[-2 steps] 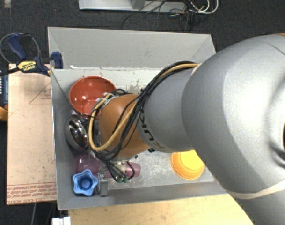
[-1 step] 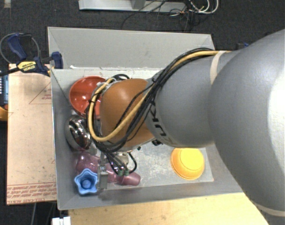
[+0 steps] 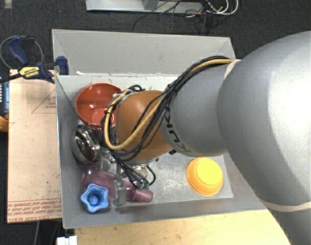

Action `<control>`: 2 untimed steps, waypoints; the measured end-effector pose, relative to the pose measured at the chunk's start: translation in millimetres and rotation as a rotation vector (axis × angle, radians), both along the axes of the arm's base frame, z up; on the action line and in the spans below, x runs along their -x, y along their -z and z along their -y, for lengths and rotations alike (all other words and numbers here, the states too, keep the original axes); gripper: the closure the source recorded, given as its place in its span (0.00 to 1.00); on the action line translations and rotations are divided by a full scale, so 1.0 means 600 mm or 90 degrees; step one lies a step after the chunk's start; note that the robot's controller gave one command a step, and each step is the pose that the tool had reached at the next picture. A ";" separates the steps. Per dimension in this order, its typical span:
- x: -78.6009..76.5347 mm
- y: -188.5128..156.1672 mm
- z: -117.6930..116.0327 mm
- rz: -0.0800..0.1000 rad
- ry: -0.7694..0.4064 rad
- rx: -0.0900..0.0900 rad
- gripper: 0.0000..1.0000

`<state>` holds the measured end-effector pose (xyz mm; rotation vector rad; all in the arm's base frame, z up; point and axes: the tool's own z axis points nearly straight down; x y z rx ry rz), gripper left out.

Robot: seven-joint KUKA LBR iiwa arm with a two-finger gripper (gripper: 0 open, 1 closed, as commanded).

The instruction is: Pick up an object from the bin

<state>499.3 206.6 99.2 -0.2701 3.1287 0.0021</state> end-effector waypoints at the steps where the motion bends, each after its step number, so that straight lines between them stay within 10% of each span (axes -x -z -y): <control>1: 0.007 0.047 -0.059 0.012 -0.173 0.002 0.00; 2: 0.002 0.049 -0.070 0.000 -0.170 0.002 1.00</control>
Offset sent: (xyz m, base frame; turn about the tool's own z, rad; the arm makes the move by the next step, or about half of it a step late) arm -0.0021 0.0447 -0.0292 -0.2723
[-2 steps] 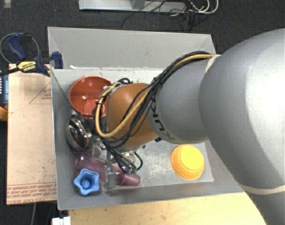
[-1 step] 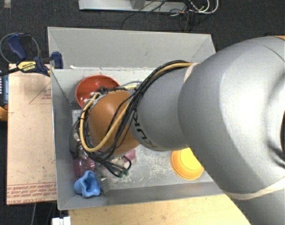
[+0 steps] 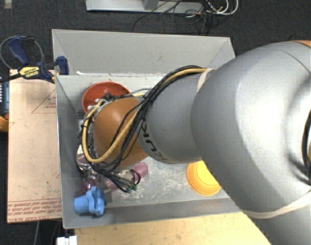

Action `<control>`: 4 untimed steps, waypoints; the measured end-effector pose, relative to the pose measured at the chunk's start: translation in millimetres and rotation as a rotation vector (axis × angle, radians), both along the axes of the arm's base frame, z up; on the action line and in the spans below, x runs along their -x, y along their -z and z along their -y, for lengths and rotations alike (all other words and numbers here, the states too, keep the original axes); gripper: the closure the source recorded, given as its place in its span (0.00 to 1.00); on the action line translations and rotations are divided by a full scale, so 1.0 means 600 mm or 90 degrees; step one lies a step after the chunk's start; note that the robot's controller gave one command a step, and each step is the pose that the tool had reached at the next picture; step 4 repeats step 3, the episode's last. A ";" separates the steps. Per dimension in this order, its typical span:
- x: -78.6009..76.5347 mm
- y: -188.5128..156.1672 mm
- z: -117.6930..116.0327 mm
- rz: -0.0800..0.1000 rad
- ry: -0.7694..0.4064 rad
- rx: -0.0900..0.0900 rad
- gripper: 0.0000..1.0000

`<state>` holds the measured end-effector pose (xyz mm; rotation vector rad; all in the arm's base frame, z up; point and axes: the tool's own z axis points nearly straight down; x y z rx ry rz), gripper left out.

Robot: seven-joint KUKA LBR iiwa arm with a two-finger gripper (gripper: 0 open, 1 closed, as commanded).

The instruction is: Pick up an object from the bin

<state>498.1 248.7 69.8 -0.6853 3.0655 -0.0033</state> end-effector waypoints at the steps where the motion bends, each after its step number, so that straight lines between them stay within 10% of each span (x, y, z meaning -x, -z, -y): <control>1: 0.000 0.000 0.000 0.000 0.000 0.000 1.00; 4: 0.003 -0.042 -0.001 -0.003 0.002 -0.001 1.00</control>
Offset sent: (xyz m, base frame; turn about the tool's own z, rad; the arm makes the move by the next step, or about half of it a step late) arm -0.0002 0.0000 0.0234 0.0000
